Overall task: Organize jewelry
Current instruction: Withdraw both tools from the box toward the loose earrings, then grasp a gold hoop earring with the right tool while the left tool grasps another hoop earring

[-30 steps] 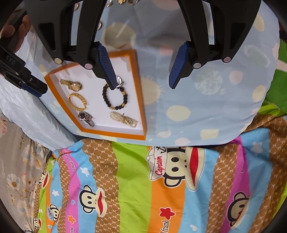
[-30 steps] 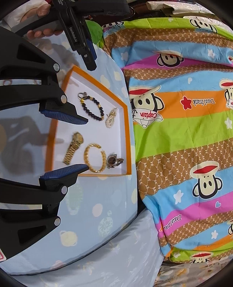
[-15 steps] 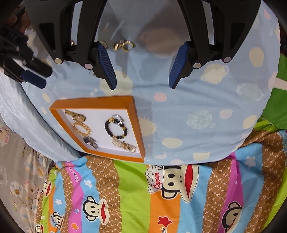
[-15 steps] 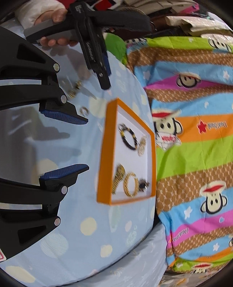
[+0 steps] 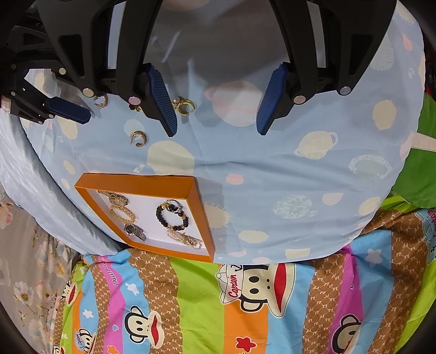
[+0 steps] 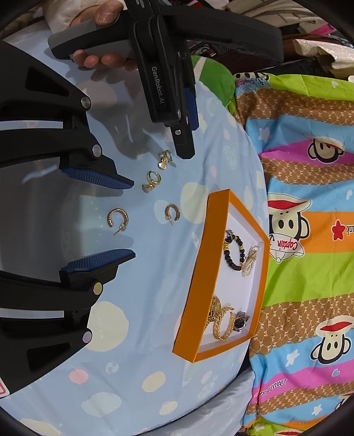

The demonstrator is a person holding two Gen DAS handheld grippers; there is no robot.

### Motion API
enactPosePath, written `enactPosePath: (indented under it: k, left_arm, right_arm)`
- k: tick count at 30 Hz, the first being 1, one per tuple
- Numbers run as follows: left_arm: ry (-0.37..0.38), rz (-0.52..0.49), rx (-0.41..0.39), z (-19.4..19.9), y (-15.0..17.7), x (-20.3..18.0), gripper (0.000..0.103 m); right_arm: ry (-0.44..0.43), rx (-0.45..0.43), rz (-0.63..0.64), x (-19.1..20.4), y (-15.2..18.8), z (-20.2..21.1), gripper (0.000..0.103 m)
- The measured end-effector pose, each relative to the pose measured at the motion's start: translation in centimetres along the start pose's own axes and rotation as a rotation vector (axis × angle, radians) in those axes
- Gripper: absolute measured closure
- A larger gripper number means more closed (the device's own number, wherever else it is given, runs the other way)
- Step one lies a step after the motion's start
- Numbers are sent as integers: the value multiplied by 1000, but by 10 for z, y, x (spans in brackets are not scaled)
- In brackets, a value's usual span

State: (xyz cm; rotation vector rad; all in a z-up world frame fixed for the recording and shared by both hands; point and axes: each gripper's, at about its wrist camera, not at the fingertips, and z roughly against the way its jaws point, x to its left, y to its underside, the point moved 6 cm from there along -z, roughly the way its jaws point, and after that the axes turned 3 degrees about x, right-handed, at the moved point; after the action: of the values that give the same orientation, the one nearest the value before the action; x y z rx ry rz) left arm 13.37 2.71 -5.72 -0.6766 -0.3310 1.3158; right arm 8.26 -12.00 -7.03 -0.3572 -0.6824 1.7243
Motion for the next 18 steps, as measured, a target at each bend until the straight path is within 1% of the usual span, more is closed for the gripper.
enactPosePath:
  k: [1,3,5,7,12,15,18]
  left_arm:
    - [1,-1,2,0,0,0,45]
    - [-1,-1,5,0,1,0,45]
    - [0,-2,6,0,1,0,45]
    - [-3,-4,7,-1,1,0,45]
    - [1,-19,10,-1,2,-4,45]
    - [16,-38,13,-1,2,-11,44]
    - [59,-44,30,-2,2,-20,36]
  right_arm:
    - [3,4,-1,0,0,-1,61]
    - [8,13,-1,-1,1,-3,67]
    - [16,23,0,-1,1,-5,76]
    - [21,26,3,-1,1,-6,82]
    - [30,25,8,0,2,-5,84]
    - [41,1,-23,-6,2,0,84]
    - [55,-20,-71,-20,3,8,84]
